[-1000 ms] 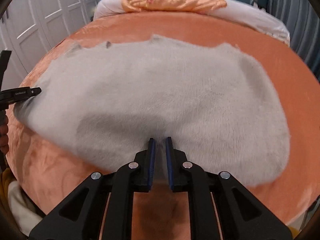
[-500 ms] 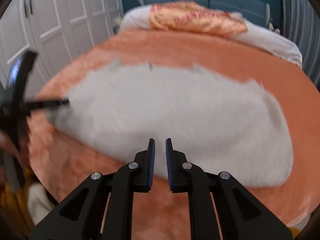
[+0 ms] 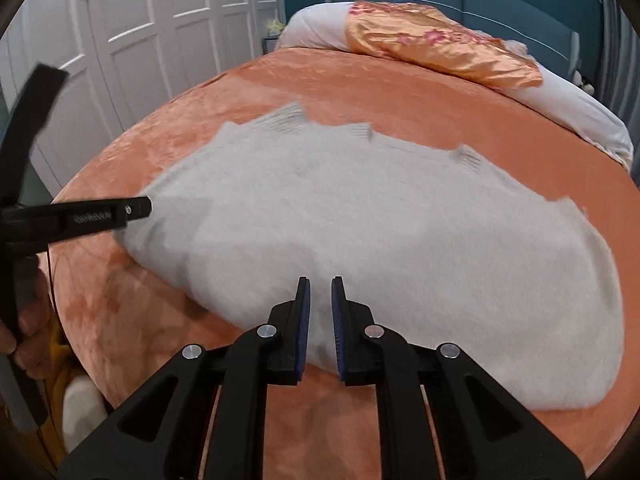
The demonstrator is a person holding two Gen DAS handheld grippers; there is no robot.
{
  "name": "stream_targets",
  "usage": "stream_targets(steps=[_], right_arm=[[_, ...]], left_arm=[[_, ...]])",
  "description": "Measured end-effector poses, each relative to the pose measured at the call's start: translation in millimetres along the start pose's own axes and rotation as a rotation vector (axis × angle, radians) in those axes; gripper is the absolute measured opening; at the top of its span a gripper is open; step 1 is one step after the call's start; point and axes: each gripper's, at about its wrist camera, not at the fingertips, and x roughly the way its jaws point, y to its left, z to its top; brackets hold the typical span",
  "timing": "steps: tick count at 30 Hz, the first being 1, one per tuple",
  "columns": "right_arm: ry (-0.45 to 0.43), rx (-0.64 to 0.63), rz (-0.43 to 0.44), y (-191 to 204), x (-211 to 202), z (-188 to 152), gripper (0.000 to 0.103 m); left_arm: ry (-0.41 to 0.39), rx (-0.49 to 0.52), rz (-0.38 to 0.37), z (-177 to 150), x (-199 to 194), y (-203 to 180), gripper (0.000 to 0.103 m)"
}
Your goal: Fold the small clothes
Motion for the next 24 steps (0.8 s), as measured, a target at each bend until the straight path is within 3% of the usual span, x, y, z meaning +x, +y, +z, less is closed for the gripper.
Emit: stream_targets(steps=[3, 4, 6, 8, 12, 16, 18, 20, 21, 22, 24], right_arm=[[0.089, -0.009, 0.022, 6.9, 37.9, -14.0, 0.011], [0.078, -0.015, 0.011, 11.4, 41.5, -20.5, 0.011], [0.064, -0.039, -0.016, 16.9, 38.6, -19.4, 0.011], [0.073, -0.015, -0.009, 15.7, 33.7, -14.8, 0.011], [0.055, 0.026, 0.016, 11.7, 18.1, -11.4, 0.011], [0.021, 0.03, 0.013, 5.7, -5.6, -13.1, 0.011], [0.006, 0.033, 0.005, -1.0, -20.6, -16.7, 0.011], [-0.001, 0.046, -0.006, -11.1, -34.6, -24.6, 0.011], [-0.003, 0.056, -0.013, -16.8, -41.0, -29.2, 0.011], [-0.005, 0.067, -0.018, -22.0, -47.0, -33.6, 0.011], [-0.008, 0.099, -0.029, -35.7, -61.0, -45.7, 0.011]], left_arm=[[-0.02, -0.039, 0.002, 3.3, -6.3, 11.0, 0.041], [-0.021, -0.042, 0.006, 4.4, -7.3, 13.7, 0.041], [-0.015, -0.068, 0.002, 6.5, -6.7, 23.1, 0.049], [0.004, -0.111, -0.021, 6.8, -0.9, 31.0, 0.065], [0.107, -0.183, -0.1, 4.2, 29.0, 38.4, 0.066], [0.113, -0.25, -0.128, 3.6, 39.2, 39.3, 0.068], [0.119, -0.27, -0.155, 6.2, 38.7, 38.3, 0.064], [0.136, -0.287, -0.213, 9.7, 38.9, 35.4, 0.039], [0.141, -0.288, -0.22, 11.8, 35.7, 31.2, 0.035], [0.125, -0.286, -0.224, 13.7, 31.2, 28.8, 0.02], [0.081, -0.27, -0.245, 19.1, 14.5, 21.3, 0.014]])
